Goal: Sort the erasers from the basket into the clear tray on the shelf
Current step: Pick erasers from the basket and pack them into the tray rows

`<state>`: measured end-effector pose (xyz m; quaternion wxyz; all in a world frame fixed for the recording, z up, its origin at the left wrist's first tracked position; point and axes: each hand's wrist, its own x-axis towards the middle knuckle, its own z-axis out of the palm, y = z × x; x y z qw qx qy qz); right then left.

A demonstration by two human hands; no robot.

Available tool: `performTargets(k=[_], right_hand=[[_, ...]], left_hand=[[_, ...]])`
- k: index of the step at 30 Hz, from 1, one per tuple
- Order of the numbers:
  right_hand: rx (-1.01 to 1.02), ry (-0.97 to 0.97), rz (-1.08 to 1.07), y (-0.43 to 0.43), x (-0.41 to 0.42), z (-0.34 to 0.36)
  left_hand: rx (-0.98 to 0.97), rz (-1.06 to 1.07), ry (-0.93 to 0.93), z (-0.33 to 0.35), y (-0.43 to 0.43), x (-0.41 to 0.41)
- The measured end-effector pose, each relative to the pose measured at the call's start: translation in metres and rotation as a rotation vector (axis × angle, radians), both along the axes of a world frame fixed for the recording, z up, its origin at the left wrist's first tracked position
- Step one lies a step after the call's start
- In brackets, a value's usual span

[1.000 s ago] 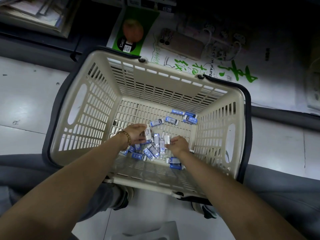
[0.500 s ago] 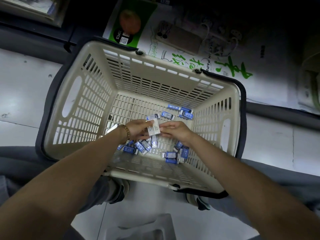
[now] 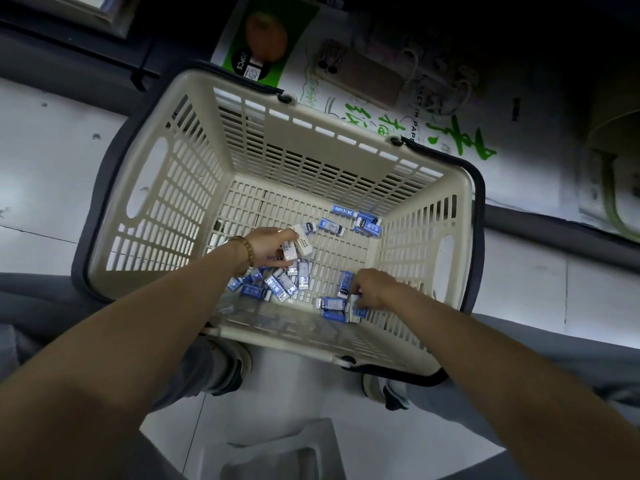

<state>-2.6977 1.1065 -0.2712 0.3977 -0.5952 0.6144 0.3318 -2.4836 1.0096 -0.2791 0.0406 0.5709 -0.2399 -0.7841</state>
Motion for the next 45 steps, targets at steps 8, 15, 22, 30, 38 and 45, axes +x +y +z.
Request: performTargets(k=[8,15,22,30,38,45], right_hand=[[-0.042,-0.14,-0.147,0.004,-0.006,-0.005],[-0.373,-0.353,-0.398,-0.056,-0.014,0.091],[-0.559,-0.785,-0.823,-0.087,-0.02,0.263],[-0.621,-1.286,-1.307,-0.072,0.016,0.326],[-0.742,-1.217,-1.368,-0.084,0.035,0.327],[-0.668,-1.204,-1.345,-0.088,0.038,0.328]], left_hand=[[-0.021,0.033,0.077,0.006,0.0,0.0],[-0.121,0.117,0.164,0.069,-0.025,-0.013],[-0.463,0.15,0.183,0.211,-0.065,-0.018],[-0.408,0.373,0.45,0.305,-0.054,-0.019],[-0.688,0.211,0.376,0.314,-0.048,-0.037],[-0.712,0.189,0.307,0.322,-0.049,-0.039]])
